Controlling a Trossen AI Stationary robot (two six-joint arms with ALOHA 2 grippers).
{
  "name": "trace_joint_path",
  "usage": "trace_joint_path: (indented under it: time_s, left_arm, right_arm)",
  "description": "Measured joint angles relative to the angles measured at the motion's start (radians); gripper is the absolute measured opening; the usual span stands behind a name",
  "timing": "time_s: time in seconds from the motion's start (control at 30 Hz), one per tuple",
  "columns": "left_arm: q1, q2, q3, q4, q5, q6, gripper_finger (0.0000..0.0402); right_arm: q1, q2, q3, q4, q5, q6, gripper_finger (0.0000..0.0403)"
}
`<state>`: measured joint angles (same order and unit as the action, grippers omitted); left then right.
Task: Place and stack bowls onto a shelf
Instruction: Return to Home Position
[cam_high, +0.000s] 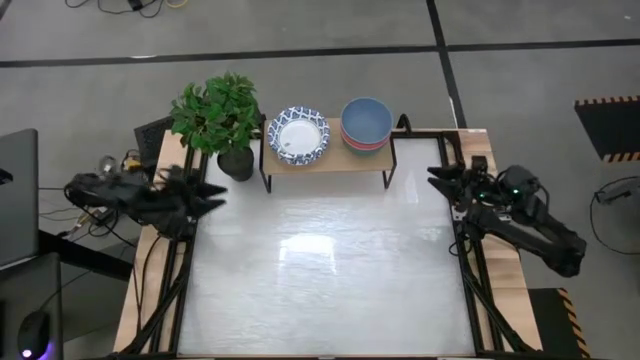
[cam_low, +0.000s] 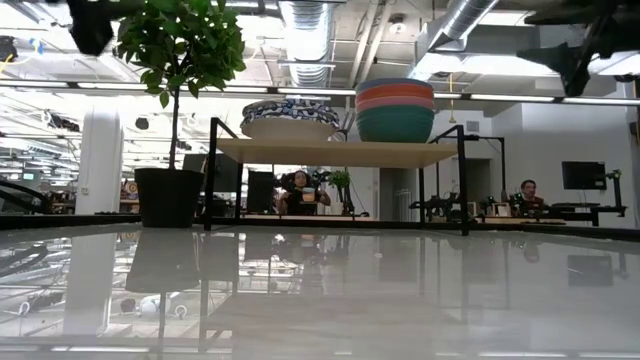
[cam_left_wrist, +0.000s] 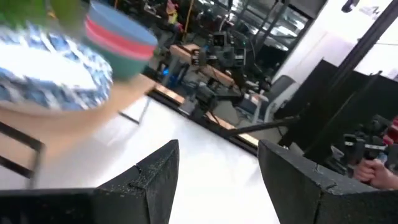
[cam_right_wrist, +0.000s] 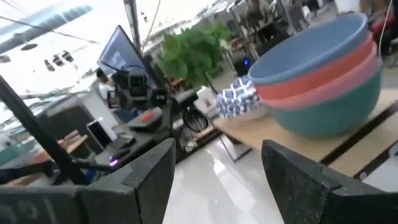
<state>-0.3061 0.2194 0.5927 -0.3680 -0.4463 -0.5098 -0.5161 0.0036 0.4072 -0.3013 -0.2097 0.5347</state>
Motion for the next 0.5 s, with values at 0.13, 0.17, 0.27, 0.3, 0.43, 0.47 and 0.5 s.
trace_joint_path:
  time_s: [0.13,0.17,0.27,0.3,0.43,0.47,0.5]
  left_arm:
    - [0.0,-0.028,-0.214,0.208,0.041,-0.031,0.0203]
    - [0.0,-0.041,-0.261,0.261,0.048,-0.033,0.0203]
    - [0.0,-0.1,-0.375,0.379,0.08,-0.032,0.0203]
    - [0.0,-0.127,-0.402,0.4,0.098,-0.029,0.0203]
    - [0.0,-0.22,-0.464,0.391,0.161,-0.013,0.0203]
    - [0.001,-0.218,-0.465,0.378,0.172,-0.002,0.0203]
    - [0.001,-0.216,-0.468,0.358,0.187,0.007,0.0203]
  right_arm:
    - [0.028,0.0,-0.044,0.076,0.0,-0.008,0.0265]
    - [0.034,0.0,-0.055,0.095,0.0,-0.009,0.0265]
    - [0.049,0.0,-0.085,0.149,0.0,-0.019,0.0265]
    - [0.054,0.0,-0.092,0.163,0.0,-0.021,0.0265]
    - [0.067,0.0,-0.111,0.17,0.0,-0.057,0.0265]
    - [0.07,0.0,-0.118,0.177,0.0,-0.068,0.0265]
    - [0.072,0.0,-0.125,0.177,0.0,-0.074,0.0265]
